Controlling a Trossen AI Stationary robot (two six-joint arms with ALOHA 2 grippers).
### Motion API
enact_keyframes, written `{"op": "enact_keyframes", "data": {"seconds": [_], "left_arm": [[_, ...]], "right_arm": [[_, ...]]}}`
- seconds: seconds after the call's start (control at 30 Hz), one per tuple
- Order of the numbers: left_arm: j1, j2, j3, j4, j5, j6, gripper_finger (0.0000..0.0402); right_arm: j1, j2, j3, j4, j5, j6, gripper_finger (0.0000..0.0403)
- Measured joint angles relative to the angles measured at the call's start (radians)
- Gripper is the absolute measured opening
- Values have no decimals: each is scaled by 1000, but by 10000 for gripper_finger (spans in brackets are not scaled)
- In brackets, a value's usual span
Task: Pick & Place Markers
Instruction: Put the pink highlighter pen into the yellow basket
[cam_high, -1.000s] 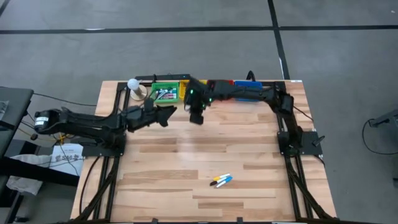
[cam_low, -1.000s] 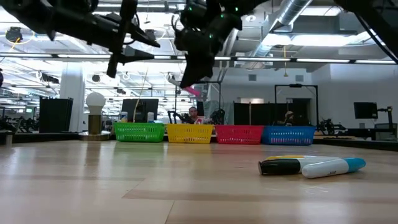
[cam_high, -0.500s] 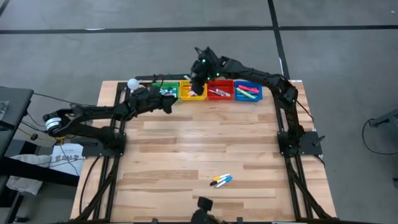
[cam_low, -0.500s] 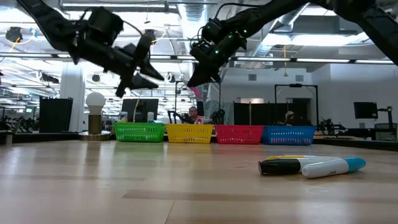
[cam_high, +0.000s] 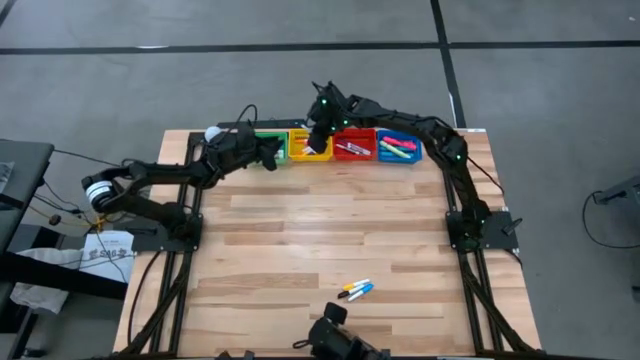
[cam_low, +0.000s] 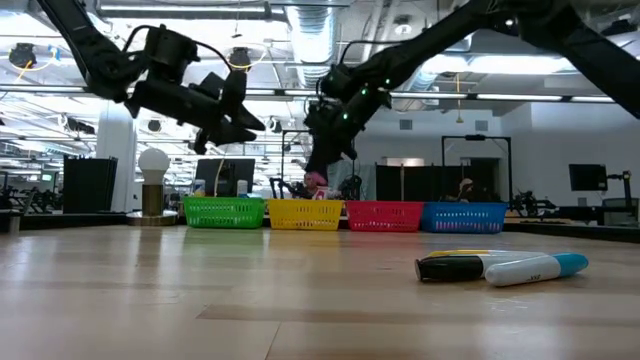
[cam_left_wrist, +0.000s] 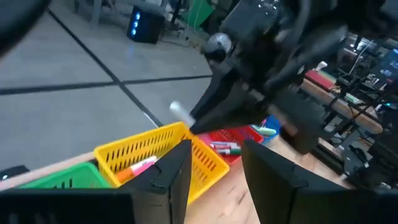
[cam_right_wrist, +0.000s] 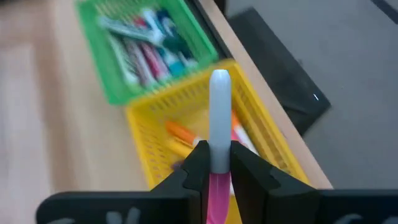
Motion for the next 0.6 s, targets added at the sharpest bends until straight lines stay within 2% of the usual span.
{"op": "enact_keyframes", "data": {"seconds": [0.17,0.3,0.6], "left_arm": [[0,53,0,90,0,0,140],[0,90,0,151,0,0,140],[-10,109,33,186,10,-9,140]], "right_arm": [[0,-2,1,-16,21,-6,56],[2,-5,0,-36,19,-80,77],[2,-6,0,-67,19,-81,155]]}}
